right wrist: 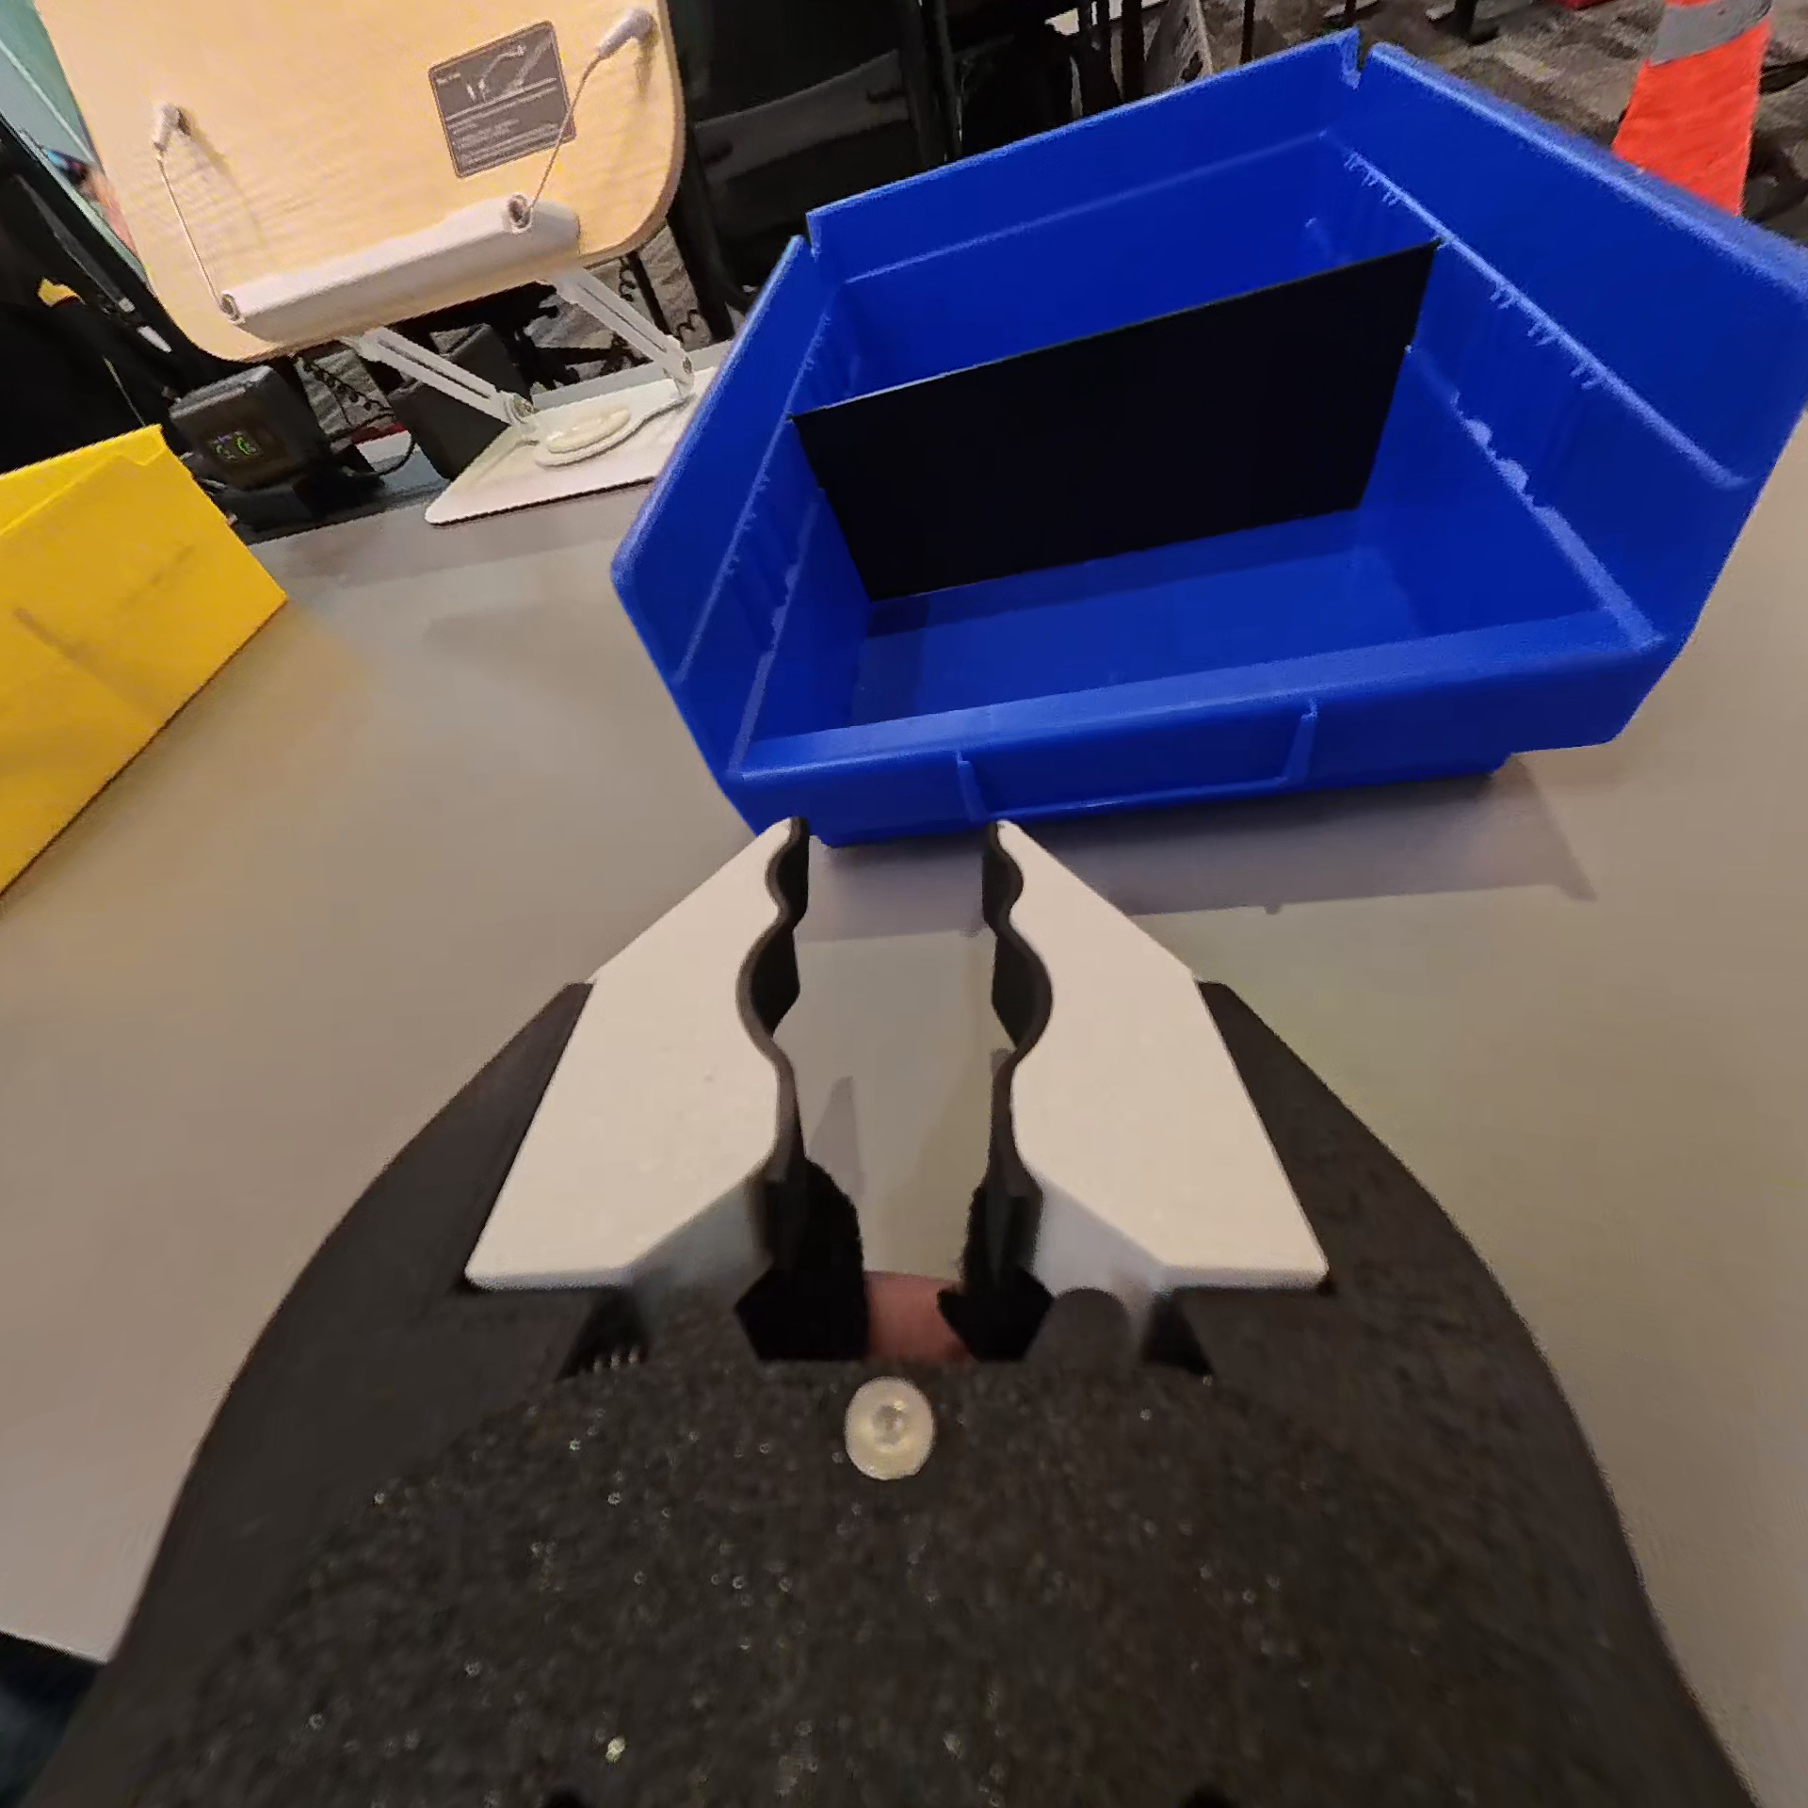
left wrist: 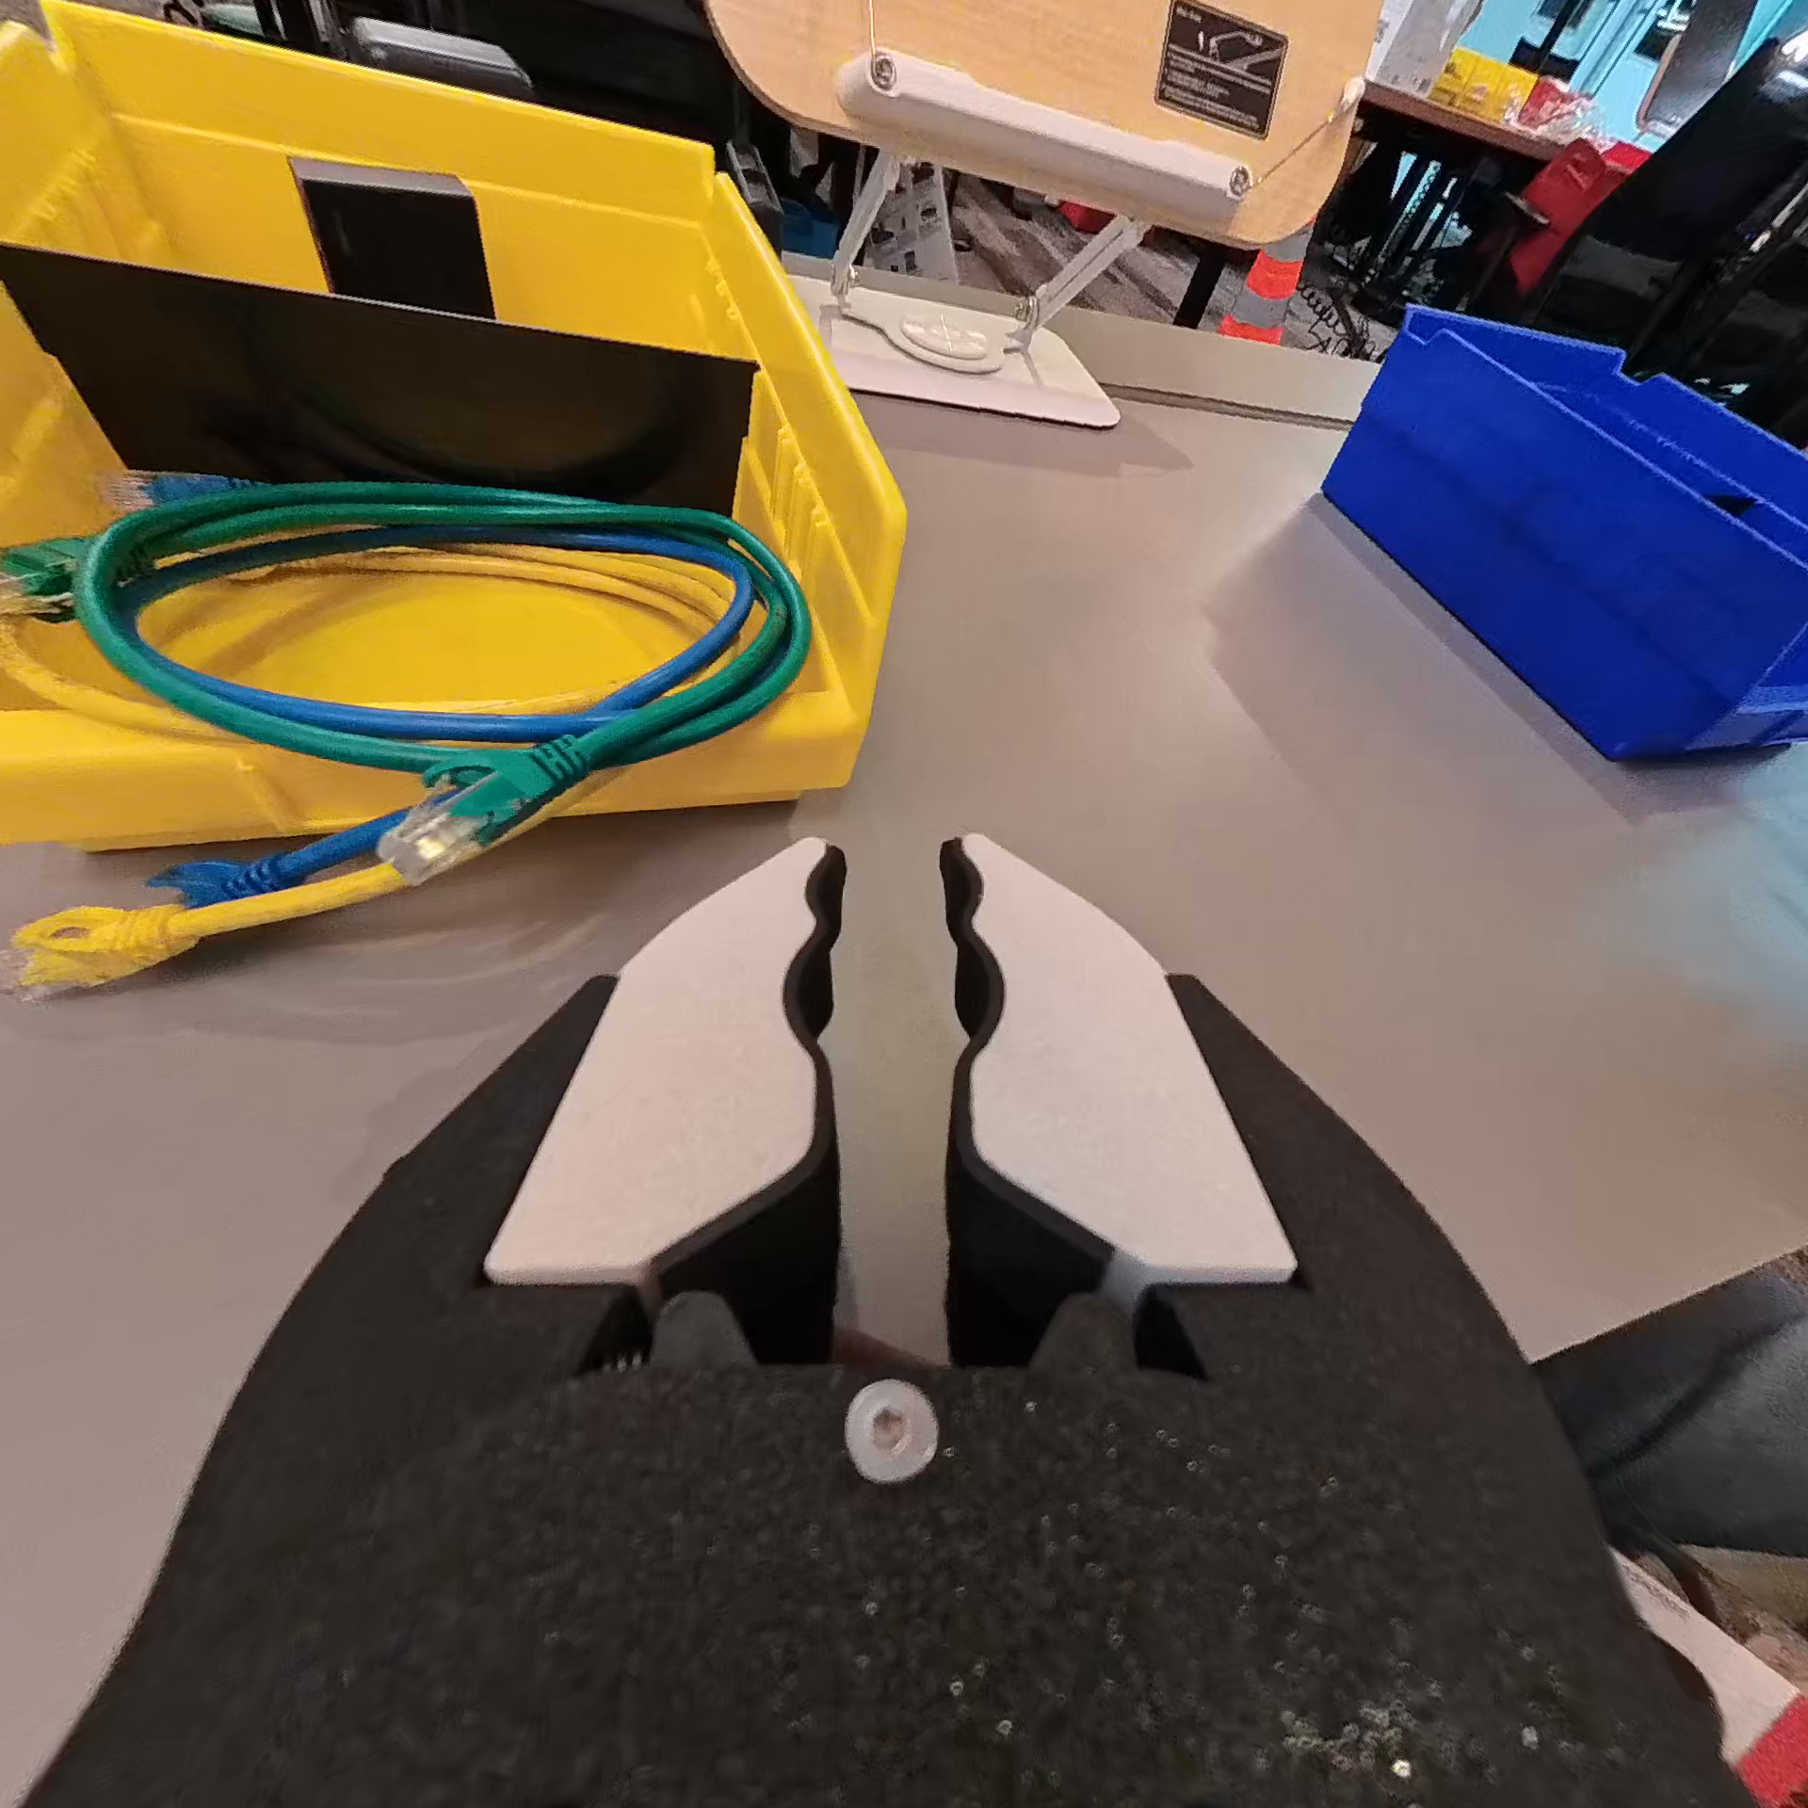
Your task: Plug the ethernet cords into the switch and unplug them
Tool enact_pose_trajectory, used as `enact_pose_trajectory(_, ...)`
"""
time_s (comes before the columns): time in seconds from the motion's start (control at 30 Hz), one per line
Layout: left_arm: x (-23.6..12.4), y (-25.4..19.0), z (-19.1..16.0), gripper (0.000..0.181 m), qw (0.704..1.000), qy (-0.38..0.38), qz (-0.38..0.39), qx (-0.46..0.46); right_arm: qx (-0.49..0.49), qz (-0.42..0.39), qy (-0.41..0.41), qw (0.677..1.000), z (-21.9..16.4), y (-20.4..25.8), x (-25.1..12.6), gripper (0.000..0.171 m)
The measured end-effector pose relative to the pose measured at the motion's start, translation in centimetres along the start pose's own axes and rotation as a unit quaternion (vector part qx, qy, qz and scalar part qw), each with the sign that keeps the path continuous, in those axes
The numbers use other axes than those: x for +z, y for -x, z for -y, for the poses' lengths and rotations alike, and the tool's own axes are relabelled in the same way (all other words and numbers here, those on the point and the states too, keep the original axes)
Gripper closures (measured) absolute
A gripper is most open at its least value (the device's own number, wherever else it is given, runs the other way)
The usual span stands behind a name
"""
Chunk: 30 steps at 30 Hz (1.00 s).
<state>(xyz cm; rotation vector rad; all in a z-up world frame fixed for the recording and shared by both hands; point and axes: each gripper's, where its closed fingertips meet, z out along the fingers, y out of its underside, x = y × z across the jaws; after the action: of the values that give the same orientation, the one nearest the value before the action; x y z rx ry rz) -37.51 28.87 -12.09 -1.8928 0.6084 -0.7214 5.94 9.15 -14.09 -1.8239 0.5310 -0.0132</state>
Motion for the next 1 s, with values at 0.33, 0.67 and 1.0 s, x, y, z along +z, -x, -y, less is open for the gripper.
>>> enact_pose_trajectory(0.33,0.4,-1.1,-0.8,0.147,0.995,0.041,-0.056,-0.070,-0.049,0.011,0.007,0.999,-0.5,2.3,0.2,0.136)
enact_pose_trajectory(0.67,2.7,-0.9,1.1,0.120,0.988,0.154,0.004,-0.007,-0.088,0.004,0.008,0.996,-0.6,1.9,0.2,0.136)
enact_pose_trajectory(1.0,8.9,3.0,10.8,0.118,0.977,0.199,0.076,0.013,-0.032,0.031,0.020,0.999,-0.8,1.3,0.0,0.136)
